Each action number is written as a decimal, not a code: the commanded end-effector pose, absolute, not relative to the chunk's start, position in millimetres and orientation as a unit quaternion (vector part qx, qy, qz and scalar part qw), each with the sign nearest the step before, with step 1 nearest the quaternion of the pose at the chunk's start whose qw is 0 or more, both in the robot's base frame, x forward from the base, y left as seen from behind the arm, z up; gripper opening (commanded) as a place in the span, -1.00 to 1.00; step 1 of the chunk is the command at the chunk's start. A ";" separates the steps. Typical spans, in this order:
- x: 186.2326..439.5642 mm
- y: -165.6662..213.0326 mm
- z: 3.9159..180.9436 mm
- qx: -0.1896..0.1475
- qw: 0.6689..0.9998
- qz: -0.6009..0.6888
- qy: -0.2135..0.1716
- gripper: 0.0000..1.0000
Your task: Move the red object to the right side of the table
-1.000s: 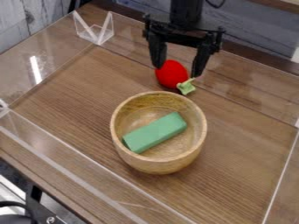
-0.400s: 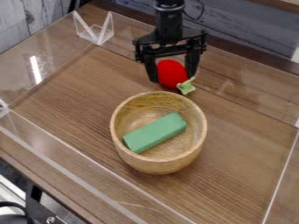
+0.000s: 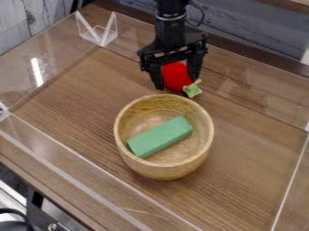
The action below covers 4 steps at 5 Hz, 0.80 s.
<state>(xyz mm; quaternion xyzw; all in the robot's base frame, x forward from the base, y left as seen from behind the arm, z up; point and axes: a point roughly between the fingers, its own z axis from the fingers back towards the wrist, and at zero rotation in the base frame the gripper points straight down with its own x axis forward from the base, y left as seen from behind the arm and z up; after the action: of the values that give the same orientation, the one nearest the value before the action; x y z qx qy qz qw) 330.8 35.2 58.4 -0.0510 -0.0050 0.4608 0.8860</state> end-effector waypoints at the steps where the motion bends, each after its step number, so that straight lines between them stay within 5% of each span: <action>1: 340.9 42.3 65.8 -0.060 0.872 0.485 -0.032 1.00; 4: 353.8 46.8 57.9 -0.066 0.849 0.522 -0.046 1.00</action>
<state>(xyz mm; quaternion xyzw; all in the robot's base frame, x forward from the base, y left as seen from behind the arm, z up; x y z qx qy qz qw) 343.3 41.1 41.9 -0.0558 -0.0160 0.5204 0.8519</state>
